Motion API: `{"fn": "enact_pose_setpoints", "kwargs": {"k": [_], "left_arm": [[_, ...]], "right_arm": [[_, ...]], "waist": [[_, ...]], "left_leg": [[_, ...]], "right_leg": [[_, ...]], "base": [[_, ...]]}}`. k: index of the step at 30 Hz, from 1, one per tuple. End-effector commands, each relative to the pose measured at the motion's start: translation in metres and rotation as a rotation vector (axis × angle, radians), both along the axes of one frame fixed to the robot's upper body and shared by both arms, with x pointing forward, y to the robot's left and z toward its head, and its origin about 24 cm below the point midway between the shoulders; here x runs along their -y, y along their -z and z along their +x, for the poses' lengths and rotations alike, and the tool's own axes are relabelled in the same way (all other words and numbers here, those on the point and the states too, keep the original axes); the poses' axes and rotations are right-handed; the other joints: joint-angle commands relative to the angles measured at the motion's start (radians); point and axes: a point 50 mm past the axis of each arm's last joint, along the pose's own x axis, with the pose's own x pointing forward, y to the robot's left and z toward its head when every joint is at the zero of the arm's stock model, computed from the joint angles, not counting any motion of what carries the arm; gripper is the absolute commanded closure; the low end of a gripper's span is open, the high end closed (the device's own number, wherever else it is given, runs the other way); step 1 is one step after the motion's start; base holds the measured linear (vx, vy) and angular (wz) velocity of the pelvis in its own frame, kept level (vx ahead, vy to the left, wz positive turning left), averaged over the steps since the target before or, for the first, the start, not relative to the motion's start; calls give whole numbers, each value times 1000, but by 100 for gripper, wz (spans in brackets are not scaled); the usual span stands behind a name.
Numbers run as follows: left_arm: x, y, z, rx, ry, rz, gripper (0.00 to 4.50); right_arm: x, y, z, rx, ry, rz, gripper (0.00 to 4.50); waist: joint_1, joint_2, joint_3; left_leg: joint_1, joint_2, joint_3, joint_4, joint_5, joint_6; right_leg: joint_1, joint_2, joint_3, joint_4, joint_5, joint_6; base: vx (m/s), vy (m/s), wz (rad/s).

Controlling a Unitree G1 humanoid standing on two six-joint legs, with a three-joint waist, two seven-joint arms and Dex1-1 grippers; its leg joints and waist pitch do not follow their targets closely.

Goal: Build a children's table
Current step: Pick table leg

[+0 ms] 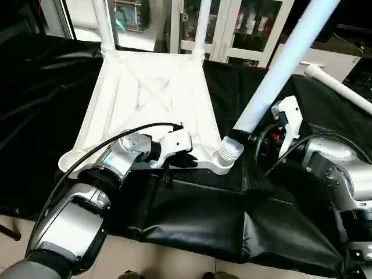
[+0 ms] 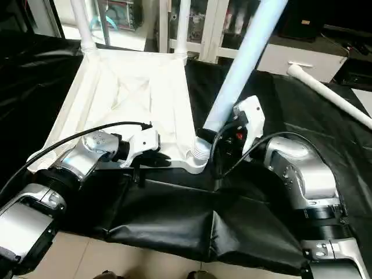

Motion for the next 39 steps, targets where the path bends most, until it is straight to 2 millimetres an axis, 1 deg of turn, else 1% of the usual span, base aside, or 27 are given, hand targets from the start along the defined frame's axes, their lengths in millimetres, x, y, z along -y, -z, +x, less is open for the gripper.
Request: {"fn": "enact_pose_setpoints", "kwargs": {"k": [1,3,5,6,7,8,10,14,16,17,18,22,23,24,25,26,28,30,31,39], "left_arm": [[-1,23,-12,-89,38,78,446],[0,24,-13,-88,43,76,450],[2,24,-14,-88,48,66,450],[2,24,-15,-89,51,59,450],[3,25,-16,-97,61,50,450],[3,25,-17,-97,65,52,450],[3,25,-17,-94,68,56,450],[4,25,-19,-93,90,67,450],[5,25,-19,-96,99,68,450],[5,25,-20,-98,104,69,450],[5,25,-20,-99,106,69,450],[6,26,-21,-100,111,72,450],[6,26,-22,-101,113,73,450],[6,27,-22,-102,115,74,450],[6,27,-23,-103,117,75,450],[6,27,-23,-103,117,75,450],[6,28,-23,-103,116,76,450],[5,28,-24,-105,116,77,450],[5,28,-24,-106,116,77,450],[4,29,-25,-105,110,75,450]], "right_arm": [[-1,2,1,-10,-29,-47,266],[0,4,1,-25,-32,-54,266],[0,6,1,-43,-37,-58,266],[0,7,1,-49,-39,-63,266],[-1,10,1,-58,-45,-88,266],[-2,11,1,-63,-44,-94,266],[-2,12,1,-67,-43,-100,266],[-5,13,6,-74,-45,-117,266],[-7,13,7,-79,-53,-128,266],[-7,14,8,-85,-60,-141,266],[-7,14,9,-89,-63,-148,266],[-8,18,10,-118,-75,-168,266],[-9,19,10,-128,-80,-175,266],[-10,22,11,-141,-79,-182,266],[-10,23,12,-149,-79,-186,266],[-10,23,12,-149,-79,-186,266],[-10,26,14,-164,-68,-168,266],[-11,26,15,-175,-62,-146,266],[-11,26,16,-177,-57,-136,266],[-5,28,20,-202,6,-64,266]], "waist": [[2,-5,-73],[1,-11,-72],[2,-10,-72],[2,-14,-71],[2,-14,-71],[1,-12,-70],[1,-14,-70],[0,-13,-70],[-1,-13,-71],[-2,-19,-75],[0,-14,-73],[-1,-14,-75],[-2,-18,-76],[-1,-16,-76],[-2,-19,-77],[-2,-18,-76],[-2,-19,-77],[-2,-20,-79],[-2,-22,-79],[-4,-24,-79]], "left_leg": [[11,10,8,-68,-127,56],[8,9,9,-67,-113,65],[10,9,9,-67,-112,69],[9,10,10,-67,-112,72],[9,10,9,-68,-113,72],[8,10,9,-68,-115,71],[9,11,9,-69,-122,68],[10,11,9,-70,-140,57],[9,11,9,-70,-139,56],[8,11,9,-69,-131,58],[8,11,10,-69,-119,62],[10,11,10,-70,-128,59],[9,11,10,-70,-131,59],[11,12,10,-71,-137,55],[12,13,10,-71,-144,51],[11,13,9,-72,-149,48],[12,14,8,-73,-160,41],[12,14,7,-74,-160,34],[11,13,8,-73,-159,34],[11,13,8,-74,-162,32]], "right_leg": [[65,-36,20,-55,-95,-267],[66,-36,20,-54,-82,-270],[65,-36,20,-55,-84,-270],[64,-37,20,-56,-97,-266],[64,-38,20,-56,-103,-265],[64,-38,20,-57,-112,-262],[62,-38,20,-58,-127,-256],[59,-38,19,-62,-162,-245],[60,-37,20,-61,-154,-245],[63,-38,19,-59,-146,-245],[61,-38,19,-58,-132,-246],[60,-37,19,-58,-125,-252],[61,-37,18,-59,-129,-251],[59,-38,19,-59,-136,-249],[59,-37,18,-60,-137,-249],[59,-38,18,-60,-143,-247],[58,-38,18,-62,-152,-242],[58,-37,18,-60,-143,-240],[58,-37,18,-60,-138,-241],[58,-37,18,-61,-145,-241]], "base": [[0,0,0],[0,0,0],[0,0,0],[0,0,0],[0,0,0],[0,0,0],[0,0,0],[0,0,0],[0,0,0],[0,0,0],[0,0,0],[0,0,0],[0,0,0],[0,0,0],[0,0,0],[0,0,0],[0,0,0],[0,0,0],[0,0,0],[0,0,0]]}}
